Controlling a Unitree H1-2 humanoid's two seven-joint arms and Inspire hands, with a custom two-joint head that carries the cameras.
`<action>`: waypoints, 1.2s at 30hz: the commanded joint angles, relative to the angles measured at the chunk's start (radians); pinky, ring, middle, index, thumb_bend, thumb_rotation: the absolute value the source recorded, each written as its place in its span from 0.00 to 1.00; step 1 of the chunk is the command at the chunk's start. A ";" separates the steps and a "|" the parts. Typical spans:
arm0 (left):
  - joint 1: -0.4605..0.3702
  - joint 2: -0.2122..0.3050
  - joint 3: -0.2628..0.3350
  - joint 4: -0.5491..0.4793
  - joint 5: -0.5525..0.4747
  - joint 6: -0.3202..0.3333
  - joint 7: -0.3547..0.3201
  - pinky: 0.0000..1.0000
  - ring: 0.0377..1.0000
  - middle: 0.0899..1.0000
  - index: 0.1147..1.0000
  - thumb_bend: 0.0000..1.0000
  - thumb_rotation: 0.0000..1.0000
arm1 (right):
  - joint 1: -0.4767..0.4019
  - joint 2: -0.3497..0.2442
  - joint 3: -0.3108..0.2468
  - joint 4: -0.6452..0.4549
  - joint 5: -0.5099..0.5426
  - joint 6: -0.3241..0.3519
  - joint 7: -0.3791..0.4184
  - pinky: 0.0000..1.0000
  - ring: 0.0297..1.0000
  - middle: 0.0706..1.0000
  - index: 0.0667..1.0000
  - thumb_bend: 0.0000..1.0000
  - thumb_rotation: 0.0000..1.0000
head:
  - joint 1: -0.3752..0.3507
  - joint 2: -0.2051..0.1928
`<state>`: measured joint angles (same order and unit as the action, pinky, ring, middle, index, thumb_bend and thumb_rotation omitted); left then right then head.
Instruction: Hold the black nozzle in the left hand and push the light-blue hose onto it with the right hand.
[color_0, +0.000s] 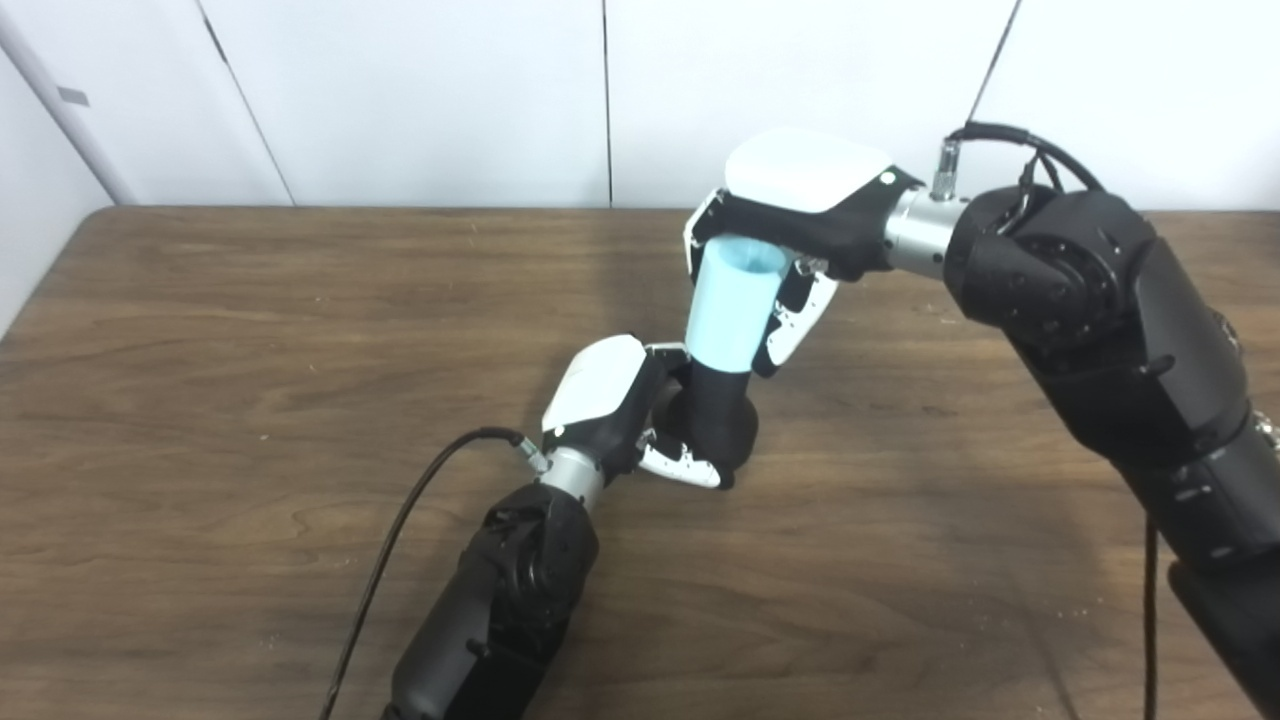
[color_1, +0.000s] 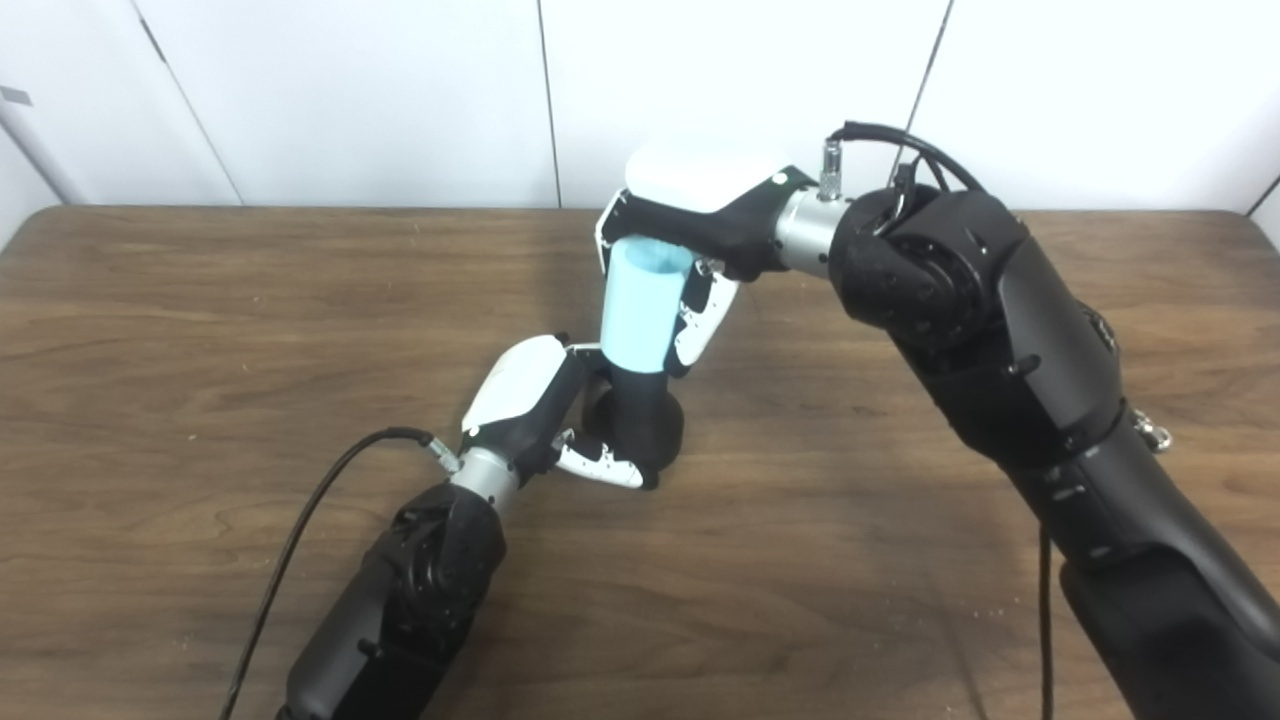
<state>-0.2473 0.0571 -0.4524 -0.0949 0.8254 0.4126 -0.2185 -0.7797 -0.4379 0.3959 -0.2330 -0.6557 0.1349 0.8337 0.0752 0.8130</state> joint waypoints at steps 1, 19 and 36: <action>0.069 0.017 -0.022 0.075 -0.015 0.056 -0.116 1.00 0.77 0.62 0.41 0.52 0.04 | -0.026 -0.011 -0.009 0.013 -0.020 0.027 0.000 0.31 0.42 0.46 0.44 0.50 0.00 | 0.001 0.000; 0.069 0.011 -0.015 0.074 -0.004 0.057 -0.123 1.00 0.78 0.66 0.41 0.52 0.04 | -0.023 -0.018 0.042 -0.081 0.005 0.037 0.048 0.32 0.43 0.45 0.44 0.50 0.00 | -0.001 0.007; 0.069 0.006 -0.021 0.083 -0.001 0.057 -0.118 1.00 0.82 0.70 0.41 0.52 0.04 | -0.118 -0.007 -0.076 -0.089 0.107 0.138 0.049 0.31 0.45 0.45 0.45 0.50 0.00 | 0.000 0.005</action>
<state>-0.2438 0.0504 -0.4484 -0.0965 0.8251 0.4126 -0.2242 -0.8293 -0.4426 0.3511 -0.2960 -0.5601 0.2662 0.9089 0.0736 0.8176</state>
